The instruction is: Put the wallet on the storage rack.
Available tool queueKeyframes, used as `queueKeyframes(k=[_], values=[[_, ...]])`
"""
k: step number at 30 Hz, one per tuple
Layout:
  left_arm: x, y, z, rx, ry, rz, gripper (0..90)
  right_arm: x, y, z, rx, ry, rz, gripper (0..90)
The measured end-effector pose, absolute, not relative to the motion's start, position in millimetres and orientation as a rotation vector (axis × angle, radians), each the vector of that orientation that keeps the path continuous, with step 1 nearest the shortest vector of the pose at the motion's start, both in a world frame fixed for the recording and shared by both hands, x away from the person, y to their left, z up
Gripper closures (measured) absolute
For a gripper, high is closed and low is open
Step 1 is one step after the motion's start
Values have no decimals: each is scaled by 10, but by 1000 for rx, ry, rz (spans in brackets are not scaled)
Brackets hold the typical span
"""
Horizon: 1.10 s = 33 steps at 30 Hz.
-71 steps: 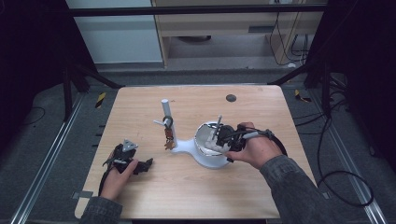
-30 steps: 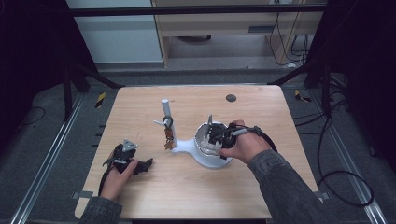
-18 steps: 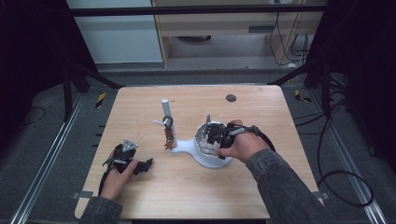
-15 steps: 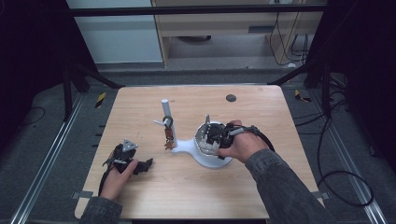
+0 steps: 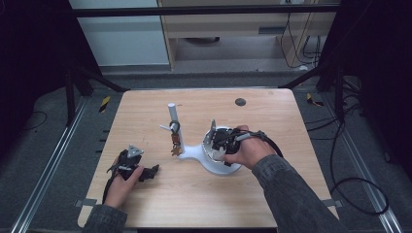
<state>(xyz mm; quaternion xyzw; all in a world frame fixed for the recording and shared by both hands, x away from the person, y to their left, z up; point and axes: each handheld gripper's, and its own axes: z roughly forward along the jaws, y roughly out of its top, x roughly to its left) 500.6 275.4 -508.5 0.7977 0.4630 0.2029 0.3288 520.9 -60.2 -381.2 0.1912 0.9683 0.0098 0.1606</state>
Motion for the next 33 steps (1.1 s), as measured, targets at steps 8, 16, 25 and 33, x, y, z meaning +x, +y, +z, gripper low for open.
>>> queueKeyframes(k=[8, 16, 25, 33], values=[[5006, 2754, -5085, 2088, 1211, 530, 0, 5197, -612, -3781, 577, 2757, 52, 161], [5006, 2754, -5085, 2088, 1212, 530, 0, 5196, -610, -3768, 588, 2753, 66, 124], [5006, 2754, -5085, 2088, 1211, 531, 0, 5181, -625, -3745, 586, 2753, 82, 105], [5006, 2754, -5085, 2088, 1211, 531, 0, 5172, -618, -3742, 587, 2758, 86, 92]])
